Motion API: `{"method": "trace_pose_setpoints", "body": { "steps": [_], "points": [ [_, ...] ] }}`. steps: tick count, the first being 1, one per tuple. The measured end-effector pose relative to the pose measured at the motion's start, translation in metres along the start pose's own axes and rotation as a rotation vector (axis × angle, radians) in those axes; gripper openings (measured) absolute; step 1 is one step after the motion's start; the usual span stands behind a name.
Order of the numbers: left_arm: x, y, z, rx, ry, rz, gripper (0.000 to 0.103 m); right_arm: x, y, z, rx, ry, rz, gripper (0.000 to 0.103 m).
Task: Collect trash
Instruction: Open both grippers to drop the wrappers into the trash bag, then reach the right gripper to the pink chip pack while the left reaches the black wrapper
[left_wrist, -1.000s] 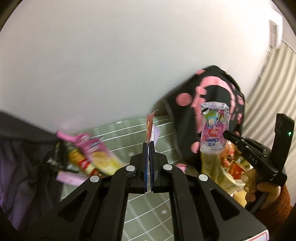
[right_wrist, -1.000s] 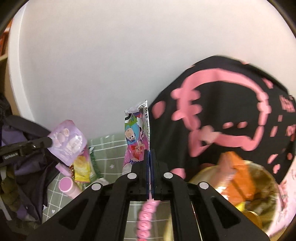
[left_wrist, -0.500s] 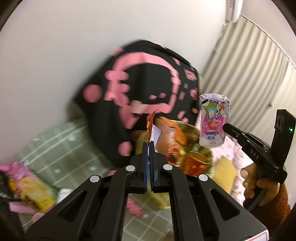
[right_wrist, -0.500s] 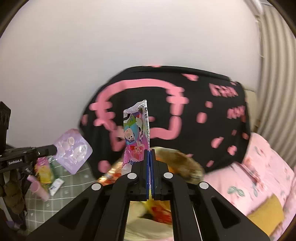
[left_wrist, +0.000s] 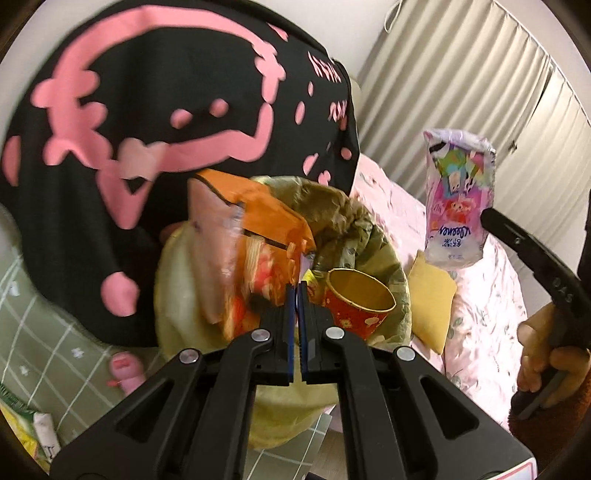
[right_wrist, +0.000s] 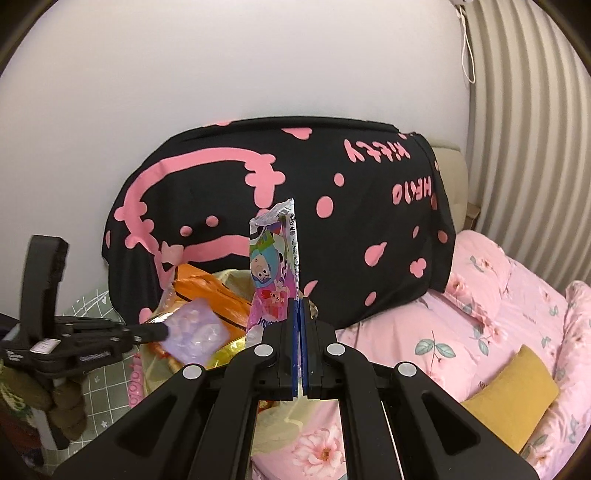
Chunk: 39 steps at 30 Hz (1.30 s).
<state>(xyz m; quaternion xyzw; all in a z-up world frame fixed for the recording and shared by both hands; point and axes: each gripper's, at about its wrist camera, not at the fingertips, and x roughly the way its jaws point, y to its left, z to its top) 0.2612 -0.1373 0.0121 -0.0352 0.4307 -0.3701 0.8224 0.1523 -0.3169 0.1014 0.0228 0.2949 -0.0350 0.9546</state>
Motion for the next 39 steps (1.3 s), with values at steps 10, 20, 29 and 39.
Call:
{"method": "trace_pose_setpoints", "body": {
  "steps": [10, 20, 29, 39],
  "points": [
    [-0.006, -0.014, 0.001, 0.011, -0.014, 0.026, 0.022, 0.023, 0.002, -0.003, 0.002, 0.045, 0.062, 0.003],
    [-0.069, 0.027, -0.031, -0.113, -0.097, 0.197, 0.032, 0.06, 0.032, -0.009, -0.003, 0.12, 0.147, 0.003],
    [-0.096, 0.072, -0.071, -0.273, -0.08, 0.28, 0.034, 0.076, 0.045, -0.02, -0.011, 0.165, 0.133, 0.008],
    [-0.119, 0.098, -0.095, -0.35, -0.11, 0.333, 0.037, 0.068, 0.054, -0.014, -0.035, 0.121, 0.118, 0.04]
  ]
}}
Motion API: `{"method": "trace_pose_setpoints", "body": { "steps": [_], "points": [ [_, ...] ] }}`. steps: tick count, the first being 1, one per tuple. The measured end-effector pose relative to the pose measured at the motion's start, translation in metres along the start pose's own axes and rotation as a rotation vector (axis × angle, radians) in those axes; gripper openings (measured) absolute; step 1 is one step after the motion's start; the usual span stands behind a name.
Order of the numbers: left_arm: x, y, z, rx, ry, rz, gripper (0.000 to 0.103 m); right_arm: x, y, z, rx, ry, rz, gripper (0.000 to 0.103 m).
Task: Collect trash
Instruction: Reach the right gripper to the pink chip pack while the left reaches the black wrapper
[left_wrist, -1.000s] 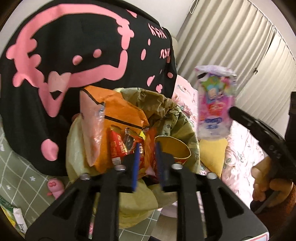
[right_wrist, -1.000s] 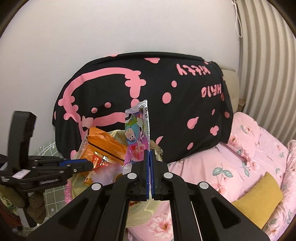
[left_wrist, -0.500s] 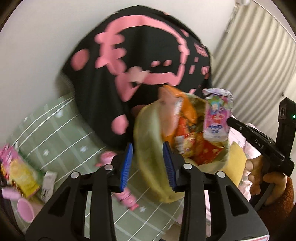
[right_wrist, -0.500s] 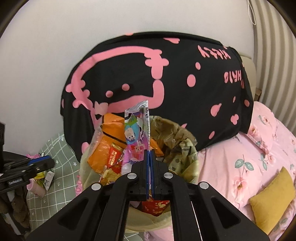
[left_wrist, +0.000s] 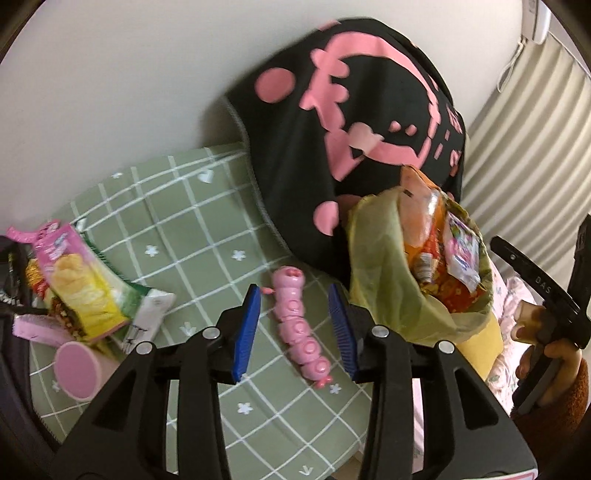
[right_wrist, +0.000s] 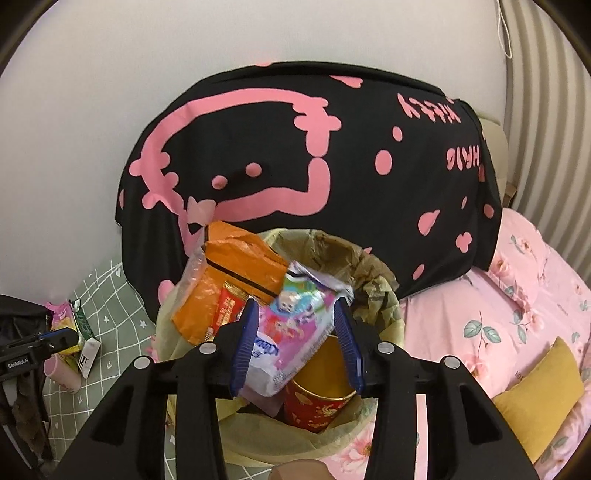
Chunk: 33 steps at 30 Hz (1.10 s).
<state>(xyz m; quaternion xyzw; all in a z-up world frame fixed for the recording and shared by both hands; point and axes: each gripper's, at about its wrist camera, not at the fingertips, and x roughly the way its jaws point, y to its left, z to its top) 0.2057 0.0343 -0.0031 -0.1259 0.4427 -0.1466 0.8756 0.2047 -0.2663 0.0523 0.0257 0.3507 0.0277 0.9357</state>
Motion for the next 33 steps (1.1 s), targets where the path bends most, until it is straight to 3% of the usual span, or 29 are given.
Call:
{"method": "trace_pose_setpoints", "body": {
  "steps": [6, 11, 20, 26, 28, 33],
  "points": [
    [-0.021, 0.041, -0.001, -0.068, -0.063, 0.09, 0.037, -0.001, 0.024, 0.004, -0.041, -0.018, 0.041, 0.04],
    [-0.042, 0.097, -0.005, -0.201, -0.115, 0.177, 0.037, 0.006, 0.057, 0.003, -0.089, -0.009, 0.107, 0.04],
    [-0.078, 0.178, -0.042, -0.407, -0.167, 0.332, 0.038, 0.031, 0.136, -0.007, -0.228, 0.043, 0.275, 0.04],
    [-0.092, 0.203, -0.062, -0.457, -0.159, 0.371, 0.039, 0.044, 0.195, -0.021, -0.329, 0.073, 0.413, 0.04],
    [-0.094, 0.205, -0.066, -0.462, -0.156, 0.366, 0.043, 0.049, 0.215, -0.027, -0.352, 0.091, 0.478, 0.04],
    [-0.102, 0.212, -0.076, -0.469, -0.163, 0.339, 0.044, 0.059, 0.26, -0.039, -0.421, 0.135, 0.583, 0.04]
  ]
}}
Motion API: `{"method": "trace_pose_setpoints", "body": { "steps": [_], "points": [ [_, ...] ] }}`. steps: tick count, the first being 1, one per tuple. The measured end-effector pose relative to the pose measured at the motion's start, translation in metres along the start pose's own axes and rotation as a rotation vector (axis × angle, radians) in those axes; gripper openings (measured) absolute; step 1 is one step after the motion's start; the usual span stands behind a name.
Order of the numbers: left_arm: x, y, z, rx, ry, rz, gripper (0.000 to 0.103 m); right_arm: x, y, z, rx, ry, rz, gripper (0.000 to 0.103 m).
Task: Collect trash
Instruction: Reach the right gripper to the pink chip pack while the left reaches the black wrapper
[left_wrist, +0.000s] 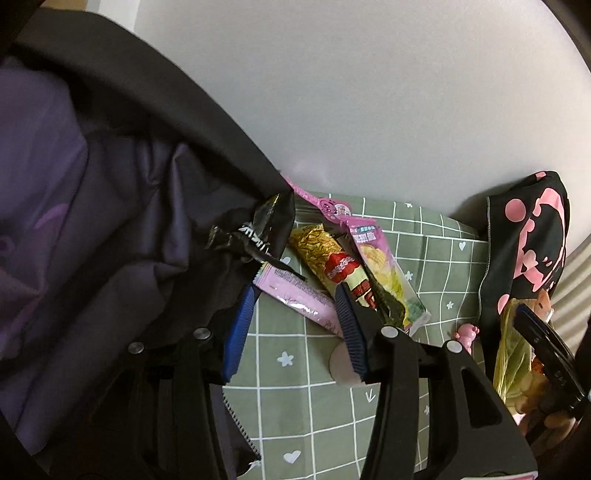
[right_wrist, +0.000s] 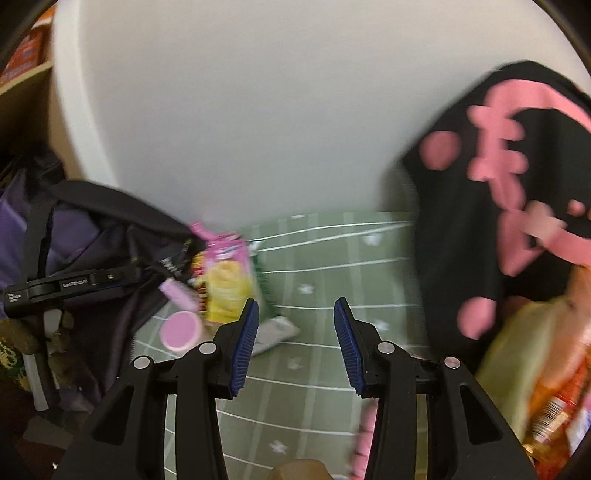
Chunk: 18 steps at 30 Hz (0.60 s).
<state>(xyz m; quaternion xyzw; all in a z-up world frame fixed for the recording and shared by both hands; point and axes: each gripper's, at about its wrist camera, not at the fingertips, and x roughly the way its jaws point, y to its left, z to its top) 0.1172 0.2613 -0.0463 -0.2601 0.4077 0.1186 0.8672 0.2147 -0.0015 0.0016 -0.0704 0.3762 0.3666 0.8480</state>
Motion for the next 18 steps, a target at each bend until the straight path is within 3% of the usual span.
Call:
{"method": "trace_pose_setpoints", "body": {
  "steps": [12, 18],
  "points": [
    [0.005, 0.016, -0.004, 0.004, 0.035, 0.006, 0.044, 0.094, 0.055, 0.029, -0.105, 0.133, 0.108, 0.04],
    [0.016, 0.021, -0.005, -0.004, 0.072, -0.021, 0.044, 0.145, 0.065, 0.042, -0.149, 0.205, 0.087, 0.04]
  ]
}}
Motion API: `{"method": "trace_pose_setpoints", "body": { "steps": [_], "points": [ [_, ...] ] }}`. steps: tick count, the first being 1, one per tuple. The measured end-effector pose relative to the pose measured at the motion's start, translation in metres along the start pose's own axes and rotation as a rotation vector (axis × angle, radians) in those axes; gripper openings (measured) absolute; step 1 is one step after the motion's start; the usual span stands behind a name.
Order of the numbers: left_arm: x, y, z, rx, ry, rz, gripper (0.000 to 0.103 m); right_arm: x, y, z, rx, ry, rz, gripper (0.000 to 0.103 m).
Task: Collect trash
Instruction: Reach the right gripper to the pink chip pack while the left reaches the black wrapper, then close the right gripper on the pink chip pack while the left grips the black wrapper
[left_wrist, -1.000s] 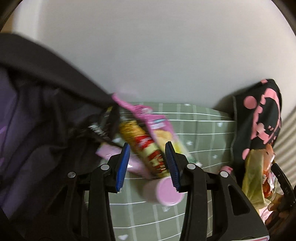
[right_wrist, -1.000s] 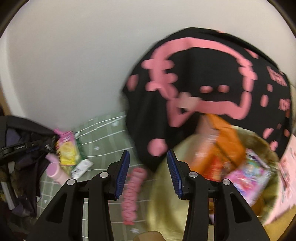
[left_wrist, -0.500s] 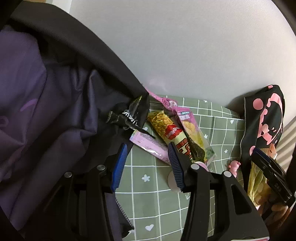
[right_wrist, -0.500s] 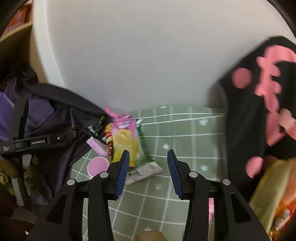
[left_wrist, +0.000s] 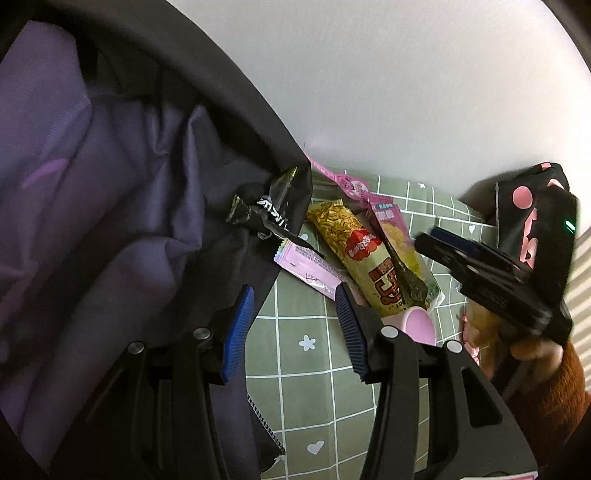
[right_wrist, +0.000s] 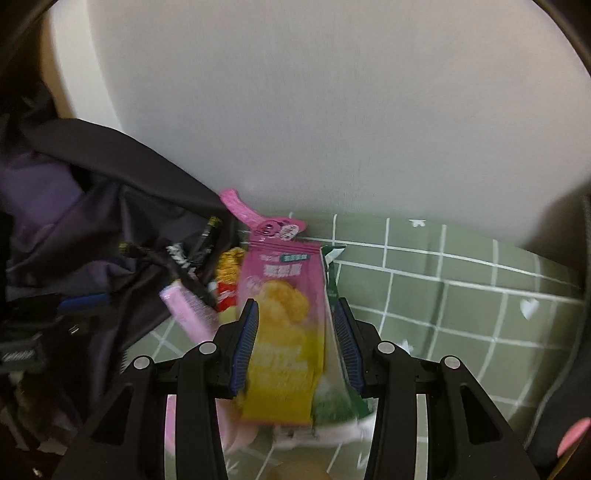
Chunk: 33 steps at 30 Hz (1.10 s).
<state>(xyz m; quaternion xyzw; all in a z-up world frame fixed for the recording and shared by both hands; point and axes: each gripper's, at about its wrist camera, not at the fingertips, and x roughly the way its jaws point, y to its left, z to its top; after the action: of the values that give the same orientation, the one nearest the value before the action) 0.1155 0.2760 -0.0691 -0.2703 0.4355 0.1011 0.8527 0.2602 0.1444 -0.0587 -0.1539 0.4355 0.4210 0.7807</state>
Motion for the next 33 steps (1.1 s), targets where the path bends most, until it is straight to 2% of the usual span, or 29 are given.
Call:
{"method": "trace_pose_setpoints", "body": {
  "steps": [3, 6, 8, 11, 13, 20, 26, 28, 33],
  "points": [
    [-0.001, 0.002, 0.003, 0.004, -0.016, 0.005, 0.044, 0.024, -0.004, 0.005, 0.003, 0.063, -0.014, 0.04],
    [-0.001, 0.007, 0.008, -0.015, -0.026, -0.003, 0.044, 0.032, -0.009, 0.004, -0.004, 0.092, 0.008, 0.04],
    [0.002, 0.011, 0.013, -0.039, -0.024, -0.013, 0.044, 0.032, -0.011, 0.003, -0.007, 0.104, 0.009, 0.025],
    [0.011, 0.014, 0.021, -0.071, -0.006, -0.021, 0.044, 0.024, -0.018, 0.001, -0.003, 0.119, -0.001, 0.016],
    [0.016, 0.011, 0.026, -0.077, 0.004, -0.029, 0.044, 0.014, -0.024, -0.001, -0.002, 0.111, -0.023, 0.014],
    [0.029, -0.003, 0.033, -0.059, 0.011, -0.055, 0.044, -0.029, -0.055, -0.016, 0.073, 0.059, -0.092, 0.012],
    [0.015, 0.021, 0.032, -0.181, -0.088, -0.055, 0.044, -0.063, -0.069, -0.039, 0.145, 0.006, -0.129, 0.012],
    [0.016, 0.024, 0.033, -0.203, -0.096, -0.041, 0.044, -0.066, -0.072, -0.047, 0.17, -0.001, -0.126, 0.012],
    [0.033, 0.013, 0.041, -0.152, -0.062, 0.039, 0.044, -0.075, -0.079, -0.055, 0.221, -0.023, -0.115, 0.012]
  ]
}}
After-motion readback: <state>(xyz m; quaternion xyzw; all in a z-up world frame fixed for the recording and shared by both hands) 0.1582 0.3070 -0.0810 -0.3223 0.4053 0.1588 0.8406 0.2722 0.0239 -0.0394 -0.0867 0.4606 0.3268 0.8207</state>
